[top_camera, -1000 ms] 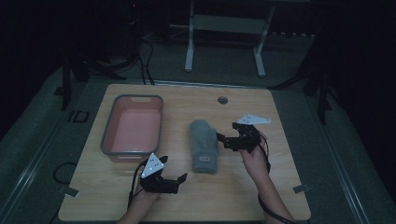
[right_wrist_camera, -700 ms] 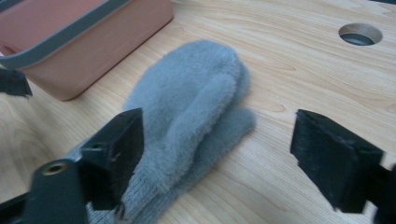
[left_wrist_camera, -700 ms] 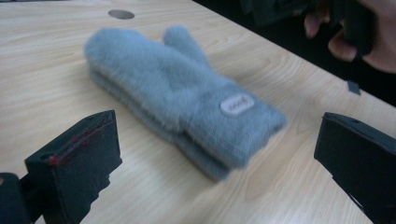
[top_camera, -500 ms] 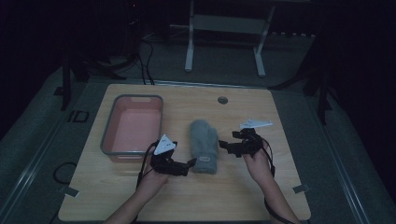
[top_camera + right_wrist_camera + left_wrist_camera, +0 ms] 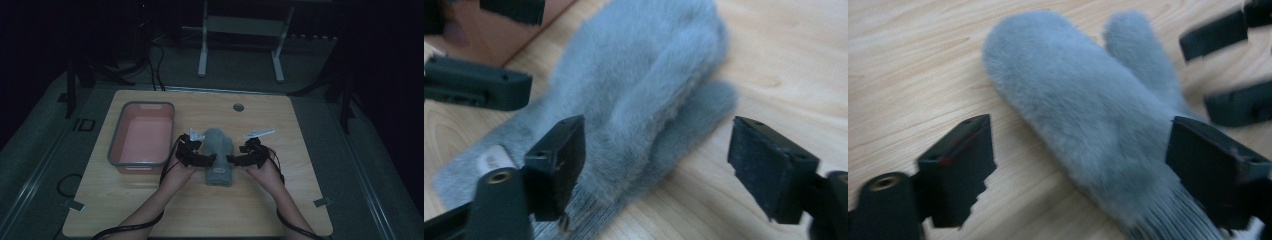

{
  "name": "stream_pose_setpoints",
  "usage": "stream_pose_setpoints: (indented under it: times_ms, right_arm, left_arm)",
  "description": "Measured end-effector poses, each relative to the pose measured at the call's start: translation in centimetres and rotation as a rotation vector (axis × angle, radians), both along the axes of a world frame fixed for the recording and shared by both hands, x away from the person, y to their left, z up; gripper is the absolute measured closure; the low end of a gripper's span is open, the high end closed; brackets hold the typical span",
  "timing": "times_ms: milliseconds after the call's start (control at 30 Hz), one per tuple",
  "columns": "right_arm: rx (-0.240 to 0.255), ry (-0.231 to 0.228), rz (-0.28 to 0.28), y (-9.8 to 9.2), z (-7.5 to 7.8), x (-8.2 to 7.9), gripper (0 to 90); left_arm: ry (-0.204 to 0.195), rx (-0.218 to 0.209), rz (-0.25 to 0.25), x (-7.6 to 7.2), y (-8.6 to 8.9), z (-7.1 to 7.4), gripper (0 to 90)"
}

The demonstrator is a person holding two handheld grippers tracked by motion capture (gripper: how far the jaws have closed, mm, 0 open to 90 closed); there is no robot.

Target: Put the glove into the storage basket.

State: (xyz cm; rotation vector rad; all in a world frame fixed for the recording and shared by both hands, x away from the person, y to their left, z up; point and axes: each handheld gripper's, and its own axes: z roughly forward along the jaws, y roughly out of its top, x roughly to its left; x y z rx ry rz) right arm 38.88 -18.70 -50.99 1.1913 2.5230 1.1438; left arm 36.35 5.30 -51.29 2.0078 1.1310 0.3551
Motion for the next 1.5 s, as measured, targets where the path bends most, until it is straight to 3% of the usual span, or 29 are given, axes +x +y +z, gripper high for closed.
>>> stream_pose_setpoints:
  times_ms: [33,67,100,267,367,400,533,567,633,667,733,767,800,867,933,1000,1133,1200,1500]
  right_arm:
    - [-0.002,0.021,0.009,0.2,-0.5,0.2,26.4]
    - [-0.002,0.021,0.009,0.2,-0.5,0.2,26.4]
    - [-0.013,0.020,0.013,0.6,-1.2,0.4,30.2]
    - [-0.081,0.033,0.016,0.9,-2.1,0.9,31.9]
    - [-0.125,-0.001,0.066,1.3,-2.4,0.9,32.0]
    - [-0.124,0.004,0.073,1.4,-2.5,1.0,31.6]
    - [-0.107,0.051,0.105,1.5,-3.0,1.6,30.2]
    - [-0.070,0.093,0.126,1.3,-3.4,1.9,36.5]
    - [-0.044,0.110,0.138,1.2,-3.6,2.0,45.8]
    - [-0.044,0.110,0.138,1.2,-3.6,2.0,45.8]
    - [-0.040,0.106,0.167,1.3,-3.6,1.9,56.7]
    - [-0.040,0.106,0.167,1.3,-3.6,1.9,56.7]
    - [-0.042,0.106,0.173,1.4,-3.5,1.8,59.7]
    - [-0.063,0.084,0.187,1.7,-3.4,1.6,64.3]
    - [-0.103,0.039,0.185,2.1,-3.1,1.1,70.7]
    - [-0.116,0.026,0.181,2.2,-3.0,1.0,72.4]
    - [-0.135,-0.035,0.153,2.7,-2.8,0.2,79.4]
    - [-0.130,-0.043,0.149,2.6,-2.8,0.0,80.2]
    - [-0.089,-0.058,0.142,2.4,-1.9,-0.1,82.8]
  left_arm:
    - [0.033,0.011,0.007,0.8,-0.2,-0.3,14.9]
    - [0.033,0.011,0.007,0.8,-0.2,-0.3,14.8]
    - [0.058,0.032,0.010,1.4,-0.5,-0.9,14.9]
    - [0.117,0.010,0.010,2.3,-0.5,-2.1,15.3]
    - [0.141,0.010,0.009,2.7,-0.4,-2.8,17.1]
    - [0.173,-0.017,0.002,2.9,-0.3,-3.3,19.7]
    - [0.190,-0.040,-0.014,3.0,-0.3,-3.8,21.8]
    - [0.201,-0.057,-0.016,3.1,-0.3,-4.0,24.0]
    - [0.208,-0.077,-0.032,3.1,-0.4,-4.1,31.8]
    - [0.219,-0.095,-0.051,3.2,-0.4,-4.2,31.8]
    - [0.240,-0.101,-0.099,3.4,-0.7,-4.0,49.0]
    - [0.240,-0.101,-0.099,3.4,-0.7,-4.0,54.5]
    - [0.247,-0.097,-0.114,3.4,-0.8,-3.9,54.5]
    - [0.241,-0.080,-0.135,3.5,-1.1,-3.8,62.7]
    - [0.242,-0.083,-0.149,3.5,-1.2,-3.8,71.3]
    - [0.245,-0.089,-0.153,3.5,-1.1,-3.8,75.2]
    - [0.258,-0.136,-0.152,3.7,-0.6,-4.1,79.6]
    - [0.263,-0.169,-0.146,3.7,-0.3,-4.1,80.6]
    - [0.236,-0.163,-0.150,3.3,-0.1,-3.0,82.4]
